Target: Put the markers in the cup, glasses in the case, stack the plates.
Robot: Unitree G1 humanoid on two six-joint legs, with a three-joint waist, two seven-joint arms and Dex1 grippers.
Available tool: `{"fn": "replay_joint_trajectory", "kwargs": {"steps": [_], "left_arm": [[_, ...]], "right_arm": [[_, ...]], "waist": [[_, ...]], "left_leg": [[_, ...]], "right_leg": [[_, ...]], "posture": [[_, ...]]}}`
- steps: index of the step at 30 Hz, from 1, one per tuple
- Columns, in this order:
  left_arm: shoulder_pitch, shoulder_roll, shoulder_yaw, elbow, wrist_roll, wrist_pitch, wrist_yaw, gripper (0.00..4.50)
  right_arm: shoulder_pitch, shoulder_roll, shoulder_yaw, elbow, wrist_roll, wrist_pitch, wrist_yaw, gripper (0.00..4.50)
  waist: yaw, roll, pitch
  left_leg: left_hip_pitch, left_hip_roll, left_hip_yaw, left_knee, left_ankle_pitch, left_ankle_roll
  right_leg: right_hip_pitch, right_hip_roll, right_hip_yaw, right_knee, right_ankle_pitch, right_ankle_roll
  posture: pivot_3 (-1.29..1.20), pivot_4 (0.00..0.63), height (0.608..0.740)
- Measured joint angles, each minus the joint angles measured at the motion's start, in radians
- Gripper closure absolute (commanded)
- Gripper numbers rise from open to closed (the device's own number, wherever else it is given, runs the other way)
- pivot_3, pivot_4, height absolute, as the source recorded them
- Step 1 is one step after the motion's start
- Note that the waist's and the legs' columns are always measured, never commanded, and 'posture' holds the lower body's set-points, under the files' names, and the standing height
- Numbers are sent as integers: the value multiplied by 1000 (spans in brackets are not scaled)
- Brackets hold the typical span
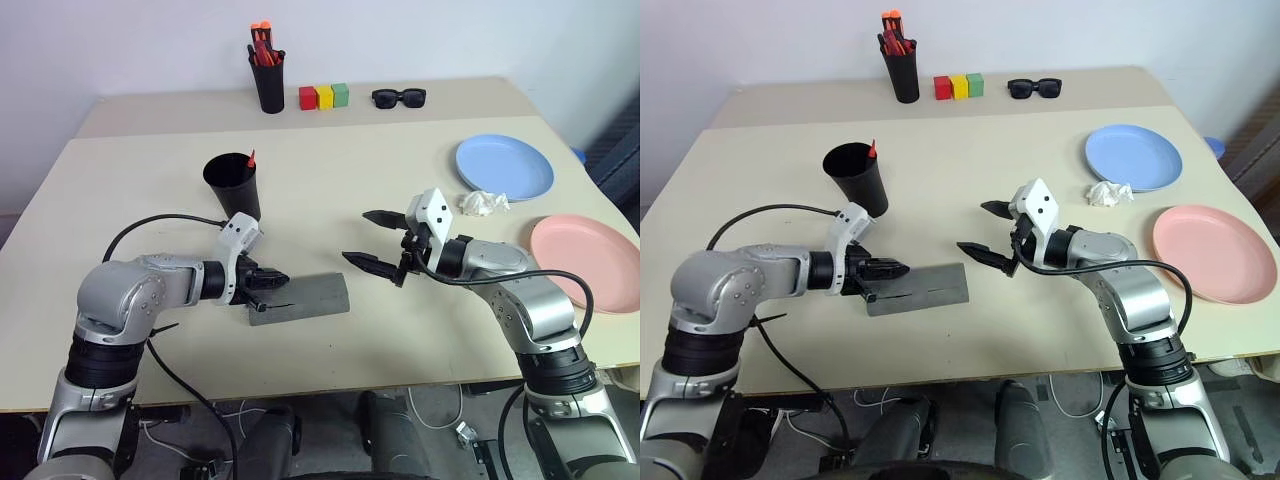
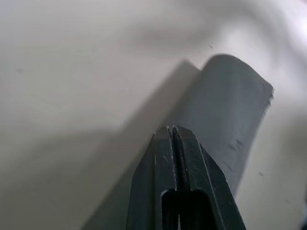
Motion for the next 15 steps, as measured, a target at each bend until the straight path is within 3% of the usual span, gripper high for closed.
{"fn": "replay_joint_trajectory", "kwargs": {"steps": [1, 4, 11, 15], "left_arm": [[-5, -3, 2, 2, 15, -35, 13, 4475], [-46, -9, 18, 29, 49, -152, 35, 3608], [-99, -37, 88, 63, 16, -349, -39, 61], [-99, 10, 73, 94, 37, -475, -137, 21]], "right_arm": [[0, 0, 0, 1, 0, -3, 0, 0], [-4, 5, 0, 16, -2, -7, -1, 0], [-43, -18, -70, 81, 0, -17, -42, 0], [-46, -109, -159, 132, -9, 25, -84, 0]], "waist": [[0, 0, 0], [3, 0, 0], [1, 0, 0], [2, 0, 0]], "left_leg": [[0, 0, 0, 0, 0, 0], [0, 0, 0, 0, 0, 0], [0, 0, 0, 0, 0, 0], [-1, 0, 1, 0, 0, 0]], "right_leg": [[0, 0, 0, 0, 0, 0], [0, 0, 0, 0, 0, 0], [0, 0, 0, -1, 0, 0], [0, 0, 0, -1, 0, 0]], "posture": [[0, 150, 740], [0, 150, 740], [0, 150, 740], [0, 150, 740]]}}
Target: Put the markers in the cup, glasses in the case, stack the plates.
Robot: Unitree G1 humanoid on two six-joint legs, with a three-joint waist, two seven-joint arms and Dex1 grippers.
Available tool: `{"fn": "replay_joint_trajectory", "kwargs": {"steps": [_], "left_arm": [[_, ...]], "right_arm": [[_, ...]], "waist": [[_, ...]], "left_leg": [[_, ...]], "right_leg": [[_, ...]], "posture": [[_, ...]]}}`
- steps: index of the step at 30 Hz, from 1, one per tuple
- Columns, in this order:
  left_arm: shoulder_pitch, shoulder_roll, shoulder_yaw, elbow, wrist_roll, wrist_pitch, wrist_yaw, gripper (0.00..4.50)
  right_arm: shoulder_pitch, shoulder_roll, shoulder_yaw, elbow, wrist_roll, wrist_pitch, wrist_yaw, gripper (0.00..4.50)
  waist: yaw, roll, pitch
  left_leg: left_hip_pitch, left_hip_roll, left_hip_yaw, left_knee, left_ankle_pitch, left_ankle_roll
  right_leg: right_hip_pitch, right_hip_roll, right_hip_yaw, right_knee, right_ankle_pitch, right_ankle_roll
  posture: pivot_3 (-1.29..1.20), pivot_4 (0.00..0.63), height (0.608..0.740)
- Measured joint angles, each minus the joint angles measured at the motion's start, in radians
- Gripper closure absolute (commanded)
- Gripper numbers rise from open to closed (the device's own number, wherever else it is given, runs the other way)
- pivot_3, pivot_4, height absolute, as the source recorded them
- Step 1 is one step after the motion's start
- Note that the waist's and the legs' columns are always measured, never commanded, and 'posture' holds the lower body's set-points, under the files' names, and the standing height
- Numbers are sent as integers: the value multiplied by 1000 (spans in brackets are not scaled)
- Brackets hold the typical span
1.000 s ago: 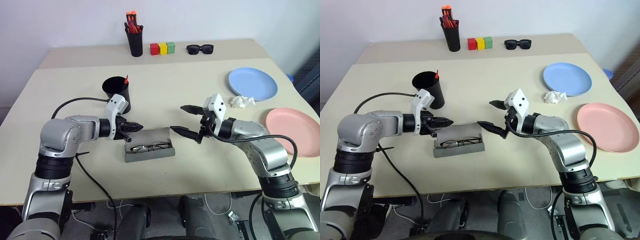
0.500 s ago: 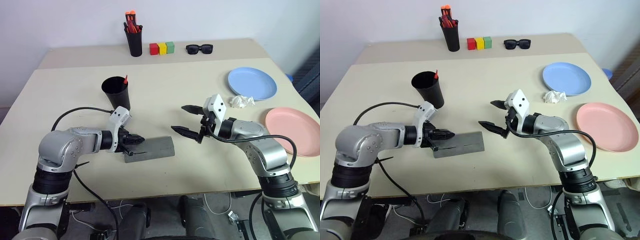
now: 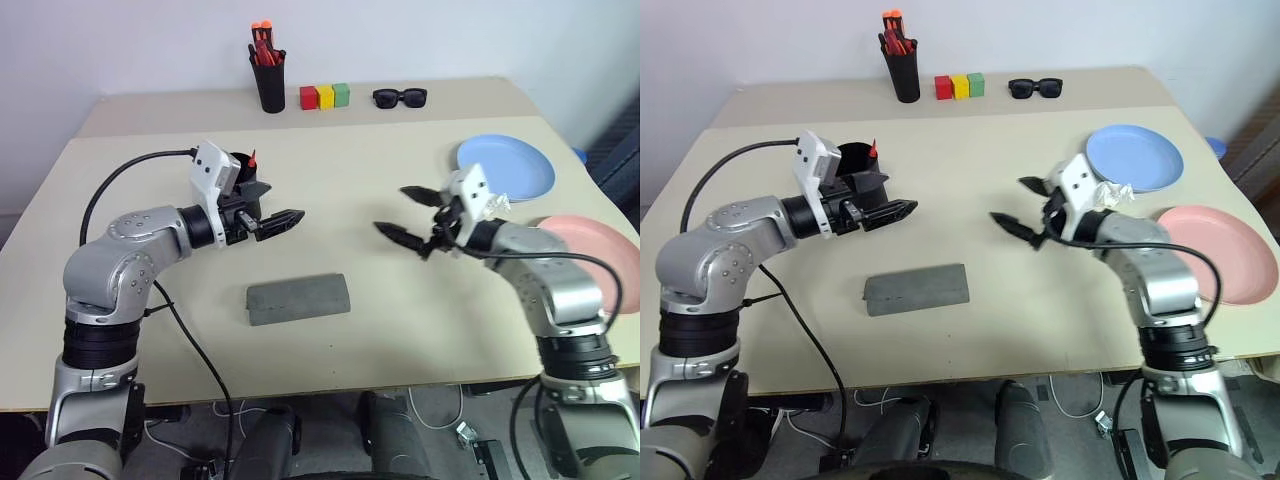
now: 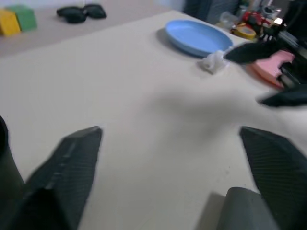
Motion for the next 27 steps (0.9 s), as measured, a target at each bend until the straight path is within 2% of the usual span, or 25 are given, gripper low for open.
{"fn": "replay_joint_trajectory", "kwargs": {"steps": [5, 9, 13, 18, 21, 27], "left_arm": [[24, -1, -48, 28, 38, -212, -128, 21], [34, -11, -52, 72, 22, -294, -220, 21], [37, -20, -55, 96, -6, -312, -288, 21], [59, -16, -73, 116, -7, -332, -340, 21], [59, -16, -77, 130, -1, -332, -348, 0], [59, -17, -80, 130, -1, -327, -344, 0]], "right_arm": [[48, -150, -84, 36, -45, 109, -70, 0], [127, -253, -157, 61, -81, 255, -135, 0], [213, -274, -208, 25, -78, 384, -161, 0], [301, -275, -213, 0, -85, 442, -195, 0], [311, -275, -214, 9, -91, 454, -218, 861], [310, -275, -231, 64, -109, 453, -254, 4026]], "waist": [[3, 0, 0], [2, 0, 0], [-3, 0, 0], [0, 0, 0], [0, 0, 0], [0, 0, 0]], "left_leg": [[-1, 0, 0, 0, 0, 1], [-1, 0, 1, 0, 0, 1], [0, 1, 2, 0, -1, 1], [0, 0, 2, 1, -1, 2], [0, 0, 3, 1, -1, 2], [0, 0, 2, 1, -1, 2]], "right_leg": [[0, 0, 0, -1, 0, 0], [0, 0, 0, -1, 0, 0], [1, 0, 1, -1, 0, 0], [1, 0, 1, -1, 0, 0], [1, 0, 1, -1, 0, 0], [2, 0, 1, -1, 0, 0]], "posture": [[0, 150, 740], [0, 150, 740], [0, 150, 740], [0, 150, 740], [0, 150, 740], [0, 150, 740]]}}
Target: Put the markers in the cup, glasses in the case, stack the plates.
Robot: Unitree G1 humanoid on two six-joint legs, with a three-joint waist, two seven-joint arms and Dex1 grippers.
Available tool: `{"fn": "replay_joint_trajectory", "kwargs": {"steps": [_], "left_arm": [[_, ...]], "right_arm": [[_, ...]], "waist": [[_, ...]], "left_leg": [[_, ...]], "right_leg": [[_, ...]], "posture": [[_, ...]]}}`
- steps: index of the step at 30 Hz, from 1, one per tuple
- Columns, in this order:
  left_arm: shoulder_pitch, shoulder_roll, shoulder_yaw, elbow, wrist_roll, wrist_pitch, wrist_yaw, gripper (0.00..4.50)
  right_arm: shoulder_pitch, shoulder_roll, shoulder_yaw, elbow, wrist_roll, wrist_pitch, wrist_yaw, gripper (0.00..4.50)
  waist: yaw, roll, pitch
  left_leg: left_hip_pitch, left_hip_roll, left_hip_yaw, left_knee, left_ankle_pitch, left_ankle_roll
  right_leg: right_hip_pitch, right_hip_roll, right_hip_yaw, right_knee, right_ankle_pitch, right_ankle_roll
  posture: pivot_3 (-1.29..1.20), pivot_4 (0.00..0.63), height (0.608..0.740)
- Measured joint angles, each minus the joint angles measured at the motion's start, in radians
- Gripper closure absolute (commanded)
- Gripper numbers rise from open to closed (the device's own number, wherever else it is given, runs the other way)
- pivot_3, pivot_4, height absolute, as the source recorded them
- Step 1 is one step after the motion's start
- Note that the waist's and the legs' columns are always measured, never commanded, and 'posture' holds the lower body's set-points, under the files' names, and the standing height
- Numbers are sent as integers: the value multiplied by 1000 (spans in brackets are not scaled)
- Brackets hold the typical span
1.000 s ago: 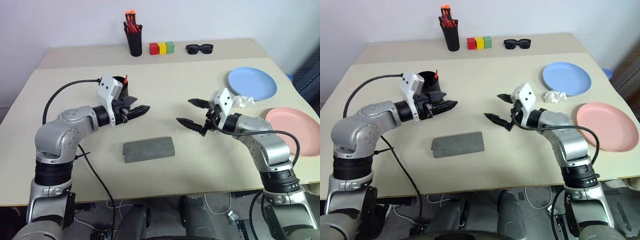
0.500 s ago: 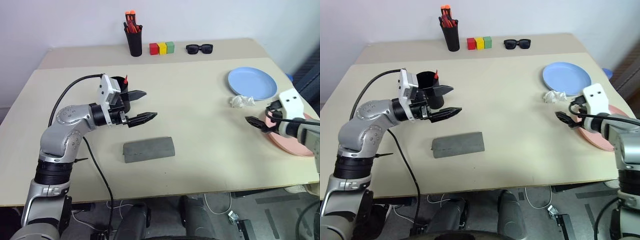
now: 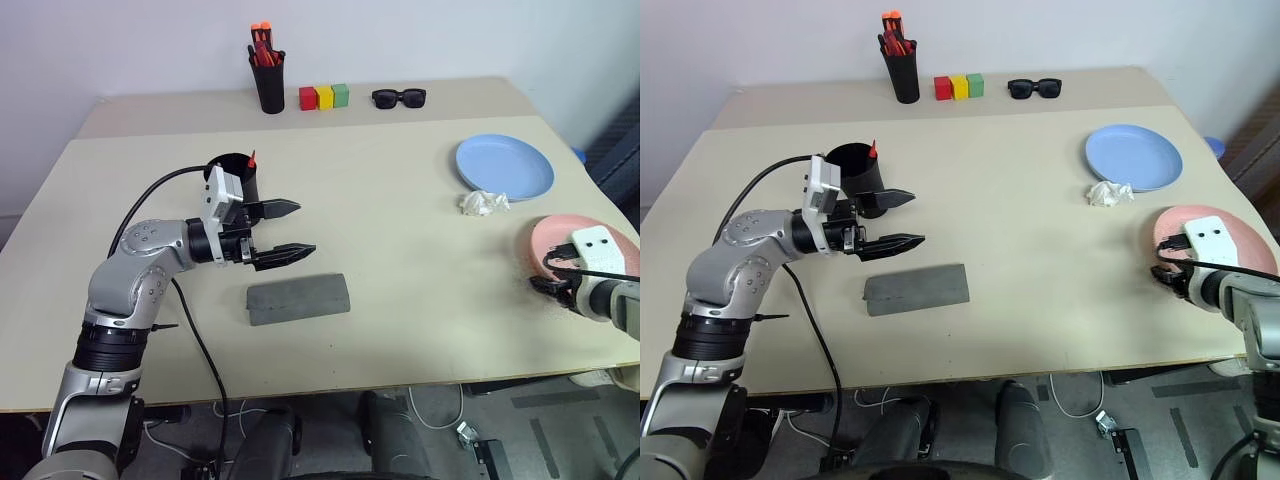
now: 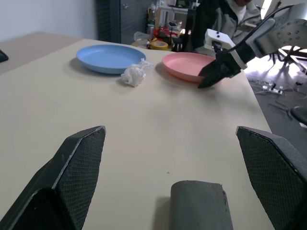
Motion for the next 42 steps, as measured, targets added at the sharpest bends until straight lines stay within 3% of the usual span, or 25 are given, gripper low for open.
{"fn": "replay_joint_trajectory", "kwargs": {"steps": [1, 8, 16, 23, 29, 32, 37, 42], "left_arm": [[0, 0, 0, 0, 0, 0, 2, 0], [0, -2, -2, 6, 3, 7, 34, 0], [-44, -85, 14, 58, 56, -66, 168, 0], [-13, -129, 19, 11, 69, -85, 271, 0], [29, -135, 21, -75, 65, -45, 337, 0], [57, -134, 33, -120, 50, -20, 367, 0], [79, -132, 51, -170, 25, 18, 394, 0], [78, -128, 53, -172, 16, 30, 400, 0]], "right_arm": [[0, 0, 0, 2, -3, -7, -1, 4477], [-47, -14, 3, 30, -43, -45, -14, 4477], [-407, -4, 97, 236, -134, -321, -45, 4477], [-765, 151, 306, 804, -297, -726, -47, 4477], [-923, 226, 353, 1167, -376, -970, -76, 4477], [-946, 249, 340, 1257, -375, -1007, -82, 3482], [-950, 270, 343, 1313, -398, -1052, -134, 1019], [-978, 270, 324, 1317, -393, -1074, -151, 1019]], "waist": [[0, 0, 0], [0, 0, 0], [-8, 0, 0], [-7, 0, 0], [-3, 0, 0], [-8, 0, 0], [-11, 0, 0], [-13, 0, 0]], "left_leg": [[0, 0, 0, 0, 0, 0], [1, 0, 0, 0, 0, 0], [1, 0, 1, 0, 0, 0], [-1, 0, 1, -1, 1, -2], [-2, 0, 1, -2, 3, -5], [-1, 0, 1, -2, 3, -5], [0, 0, 1, -2, 2, -4], [0, 0, 1, -2, 2, -3]], "right_leg": [[0, 0, 0, 0, 0, 0], [1, 0, 0, -1, 0, 0], [1, 0, 0, -1, 0, 0], [-1, 0, 0, -2, 0, 0], [-2, 0, 1, -2, 0, 0], [-2, 0, 1, -2, 0, 0], [-2, 0, 1, -1, 0, 0], [-2, 0, 1, -1, 0, 0]], "posture": [[0, 150, 740], [0, 150, 740], [0, 150, 740], [0, 150, 740], [0, 150, 740], [0, 150, 740], [0, 150, 740], [0, 150, 740]]}}
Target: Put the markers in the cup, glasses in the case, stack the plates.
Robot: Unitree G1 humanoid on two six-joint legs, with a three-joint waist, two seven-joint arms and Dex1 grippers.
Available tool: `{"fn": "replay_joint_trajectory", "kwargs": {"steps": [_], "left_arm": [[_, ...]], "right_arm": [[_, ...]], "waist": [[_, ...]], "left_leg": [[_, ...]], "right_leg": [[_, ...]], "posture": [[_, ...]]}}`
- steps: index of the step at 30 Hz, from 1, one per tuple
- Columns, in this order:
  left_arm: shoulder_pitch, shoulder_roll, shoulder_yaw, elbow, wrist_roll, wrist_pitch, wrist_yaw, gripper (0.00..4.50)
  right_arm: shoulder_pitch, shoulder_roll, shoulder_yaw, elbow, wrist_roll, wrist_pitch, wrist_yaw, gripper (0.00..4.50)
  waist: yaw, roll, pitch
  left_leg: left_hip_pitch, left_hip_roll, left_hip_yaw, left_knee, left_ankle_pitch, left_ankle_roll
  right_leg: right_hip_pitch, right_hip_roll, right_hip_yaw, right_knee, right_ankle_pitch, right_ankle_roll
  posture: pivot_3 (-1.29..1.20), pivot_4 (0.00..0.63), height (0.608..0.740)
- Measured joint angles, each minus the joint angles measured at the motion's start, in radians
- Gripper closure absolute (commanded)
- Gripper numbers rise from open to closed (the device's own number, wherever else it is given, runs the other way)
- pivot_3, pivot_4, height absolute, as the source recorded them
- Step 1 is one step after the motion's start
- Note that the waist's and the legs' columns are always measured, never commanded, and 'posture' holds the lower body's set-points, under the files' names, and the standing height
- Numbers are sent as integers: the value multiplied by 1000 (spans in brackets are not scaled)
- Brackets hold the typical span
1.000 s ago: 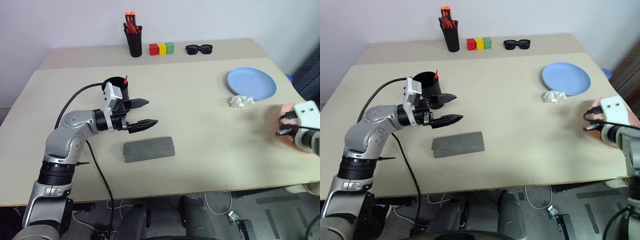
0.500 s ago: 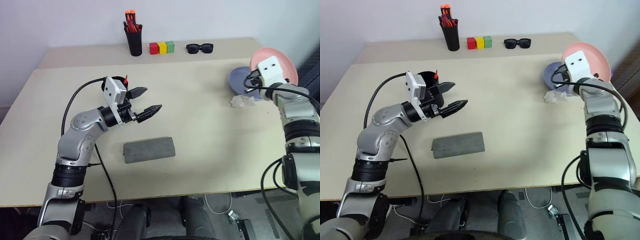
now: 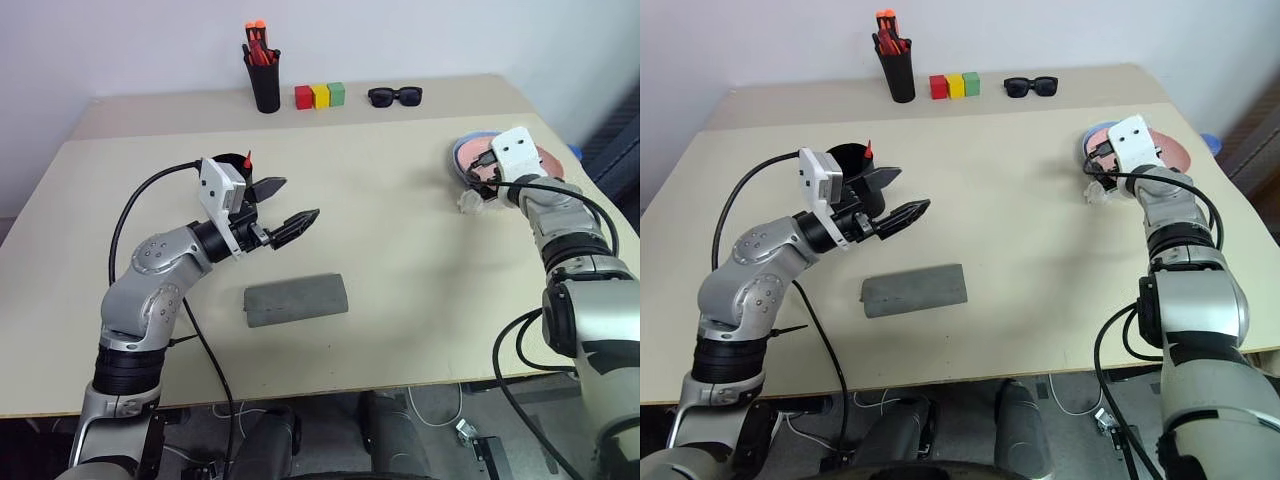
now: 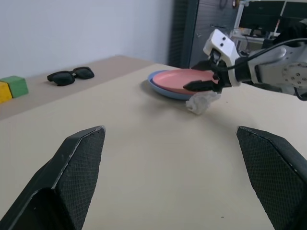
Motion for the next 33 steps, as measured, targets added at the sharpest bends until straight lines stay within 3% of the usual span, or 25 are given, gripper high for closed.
{"fn": "replay_joint_trajectory", "kwargs": {"steps": [5, 9, 17, 20, 25, 33], "left_arm": [[-12, 0, 0, 10, -10, 3, -4, 0], [-29, -1, -2, 14, -12, 1, -14, 0], [-41, -6, -7, 36, -12, -2, -22, 0], [-41, -6, -9, 36, -11, -2, -25, 0], [-41, -2, -9, 36, -11, -1, -27, 0], [-39, 5, -9, 34, -12, 0, -21, 0]], "right_arm": [[0, 0, -99, -28, 99, 66, 143, 1019], [81, -1, -91, -143, 109, 88, 243, 1019], [207, -4, -61, -222, 70, 120, 211, 1019], [207, -5, -50, -219, 50, 124, 179, 1841], [208, -5, -40, -203, 41, 136, 180, 4407], [209, -5, -36, -204, 53, 136, 204, 4468]], "waist": [[1, 0, 0], [2, 0, 0], [-1, 0, 0], [-1, 0, 0], [2, 0, 0], [2, 0, 0]], "left_leg": [[0, 0, 0, 0, 0, 1], [0, 0, 0, 0, -1, 2], [0, 0, 0, 1, -1, 1], [0, 0, 0, 1, -1, 1], [0, 0, 0, 1, -1, 1], [0, 0, 0, 1, -1, 1]], "right_leg": [[0, 0, 0, 0, 0, 0], [0, 0, 0, 0, 0, 0], [0, 0, 0, 0, 0, 0], [0, 0, 0, 0, 0, 0], [0, 0, 0, 0, 0, 0], [0, 0, 0, 0, 0, 0]], "posture": [[0, 150, 740], [0, 150, 740], [0, 150, 740], [0, 150, 740], [0, 150, 740], [0, 150, 740]]}}
